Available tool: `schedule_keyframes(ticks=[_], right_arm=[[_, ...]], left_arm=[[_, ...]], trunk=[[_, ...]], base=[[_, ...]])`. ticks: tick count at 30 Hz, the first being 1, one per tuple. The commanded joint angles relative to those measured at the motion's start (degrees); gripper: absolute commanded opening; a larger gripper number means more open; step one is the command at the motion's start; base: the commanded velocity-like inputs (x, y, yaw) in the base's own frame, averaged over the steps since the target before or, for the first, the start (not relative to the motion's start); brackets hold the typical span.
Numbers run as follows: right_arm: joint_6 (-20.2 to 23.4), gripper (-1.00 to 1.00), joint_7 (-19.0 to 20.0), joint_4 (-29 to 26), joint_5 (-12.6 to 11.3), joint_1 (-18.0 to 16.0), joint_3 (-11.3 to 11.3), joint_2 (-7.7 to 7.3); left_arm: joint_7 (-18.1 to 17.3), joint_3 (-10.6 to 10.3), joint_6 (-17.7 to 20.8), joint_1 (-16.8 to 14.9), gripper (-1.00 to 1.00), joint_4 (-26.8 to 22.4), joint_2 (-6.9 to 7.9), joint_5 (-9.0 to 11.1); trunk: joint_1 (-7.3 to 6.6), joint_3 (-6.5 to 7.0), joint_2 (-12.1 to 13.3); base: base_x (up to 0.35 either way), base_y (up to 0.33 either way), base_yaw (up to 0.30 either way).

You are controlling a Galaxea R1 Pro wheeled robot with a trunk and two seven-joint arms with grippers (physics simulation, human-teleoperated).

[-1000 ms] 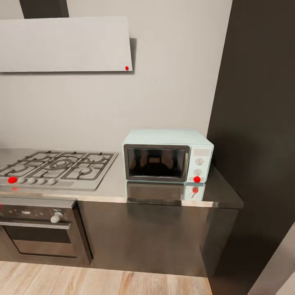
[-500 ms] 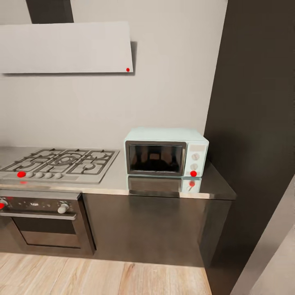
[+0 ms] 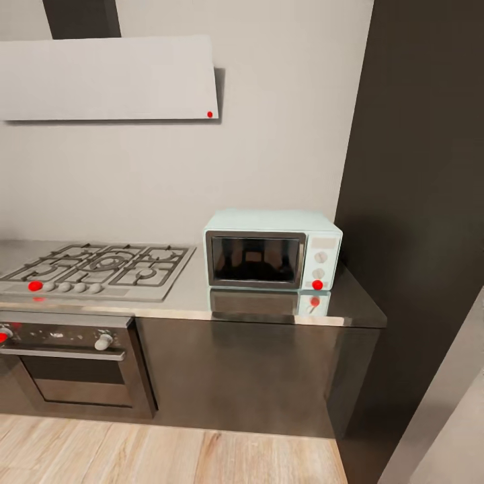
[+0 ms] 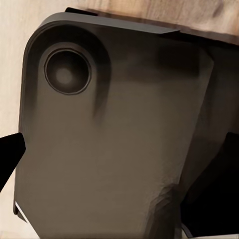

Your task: In the kitchen, take the popcorn bag from the countertop, put it into the microwave, and heat it until the popcorn is cooked so the cooked popcorn ends up inside the bag.

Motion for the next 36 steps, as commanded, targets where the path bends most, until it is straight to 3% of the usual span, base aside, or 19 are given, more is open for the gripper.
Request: schedule_keyframes(ticks=[1,3,5,8,18,21,23,27,31,36], right_arm=[[-0.05,1.00,0.00,-0.49,0.36,-0.05,0.03,0.14],[2.66,1.00,-0.02,-4.48,0.77,-0.07,0.02,0.62],[9.42,1.00,-0.03,-10.97,2.19,-0.10,-0.01,1.37],[23.35,1.00,-0.03,-26.82,3.37,-0.14,-0.08,2.37],[54.00,1.00,-0.03,-66.75,3.36,-1.48,0.00,2.71],[62.53,1.00,-0.03,-73.55,3.11,-6.24,0.01,3.67],[69.62,1.00,-0.03,-75.25,2.93,-17.12,0.02,5.79],[69.86,1.00,-0.14,-75.60,2.92,-25.85,-0.05,7.01],[69.86,1.00,-0.45,-78.29,3.01,-31.45,-0.07,8.41],[69.86,1.00,-0.63,-80.18,3.02,-38.36,-0.07,8.86]], left_arm=[[0.01,0.02,-0.11,0.02,1.00,-0.04,0.01,0.36],[0.01,0.00,-0.06,0.04,1.00,-0.04,0.03,0.36],[-0.03,-0.04,-0.04,0.01,1.00,-0.07,0.03,0.37],[-0.07,-0.06,-0.04,0.05,1.00,-0.12,0.03,0.37],[-0.08,-0.08,-0.04,0.04,1.00,-0.05,-0.04,0.37],[-0.08,-0.08,-0.06,0.03,1.00,-0.04,-0.02,0.37],[-0.08,-0.07,-0.09,0.03,1.00,-0.04,-0.04,0.37],[-0.08,-0.07,-0.04,0.04,1.00,-0.04,-0.05,0.37],[-0.08,-0.11,-0.06,0.03,1.00,-0.04,-0.04,0.37],[-0.08,-0.15,-0.10,0.00,1.00,-0.04,0.03,0.36]], trunk=[[0.00,-0.03,-0.02],[0.00,-0.03,-0.02],[0.00,-0.03,-0.02],[0.00,-0.03,-0.02],[0.00,-0.03,-0.02],[0.00,-0.03,-0.02],[0.00,-0.03,-0.02],[0.00,-0.03,-0.02],[0.00,-0.03,-0.02],[0.00,-0.03,-0.02]], base=[[0.000,0.000,0.000],[0.000,0.000,0.000],[0.000,0.000,0.000],[0.000,0.000,0.000],[0.000,0.000,0.000],[0.000,0.000,0.000],[0.000,0.000,0.000],[0.000,0.000,0.000],[0.000,0.000,0.000],[0.000,0.000,0.000]])
